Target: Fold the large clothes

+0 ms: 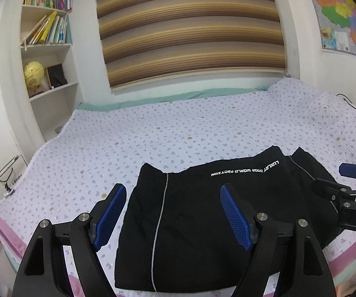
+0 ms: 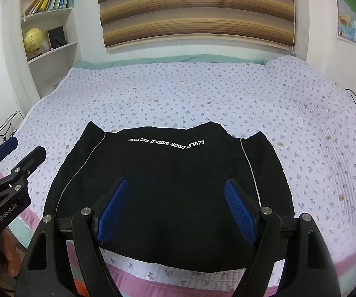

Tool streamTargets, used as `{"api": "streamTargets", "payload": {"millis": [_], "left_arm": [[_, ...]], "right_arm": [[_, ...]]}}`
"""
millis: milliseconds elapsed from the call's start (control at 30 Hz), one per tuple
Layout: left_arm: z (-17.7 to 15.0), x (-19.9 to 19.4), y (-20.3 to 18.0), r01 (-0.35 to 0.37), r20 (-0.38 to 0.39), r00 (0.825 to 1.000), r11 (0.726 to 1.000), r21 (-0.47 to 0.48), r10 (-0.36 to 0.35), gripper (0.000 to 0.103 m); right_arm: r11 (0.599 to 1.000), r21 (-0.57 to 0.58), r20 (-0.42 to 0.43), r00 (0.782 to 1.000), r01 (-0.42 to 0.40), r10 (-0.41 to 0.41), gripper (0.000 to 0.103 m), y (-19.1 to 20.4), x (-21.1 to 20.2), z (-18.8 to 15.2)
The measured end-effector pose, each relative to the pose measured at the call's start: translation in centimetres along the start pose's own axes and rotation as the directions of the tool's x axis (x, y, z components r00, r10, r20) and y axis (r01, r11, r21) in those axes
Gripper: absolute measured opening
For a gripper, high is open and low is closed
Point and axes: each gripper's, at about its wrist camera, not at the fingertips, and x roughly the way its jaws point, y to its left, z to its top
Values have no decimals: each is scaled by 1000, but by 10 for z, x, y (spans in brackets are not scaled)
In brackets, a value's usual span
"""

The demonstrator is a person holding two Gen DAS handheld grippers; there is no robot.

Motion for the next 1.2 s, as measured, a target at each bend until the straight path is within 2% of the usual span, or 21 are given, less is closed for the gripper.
{"api": "streamTargets", "payload": {"millis": [300, 800, 1200], "left_arm": [[-3, 7, -3, 66, -21, 998, 998, -20, -66, 79], [-11, 31, -9, 67, -86, 994, 998, -16, -68, 79], [-13, 35, -13, 68, -101, 992, 998, -19, -69, 79]], "right_arm": [[1000, -8, -7, 1000, 1, -1, 82, -1, 1, -1], [1000, -2, -55, 998, -13, 13, 82, -9, 20, -4], [1000, -4, -71, 997, -18, 18, 82, -17, 26, -6]]}}
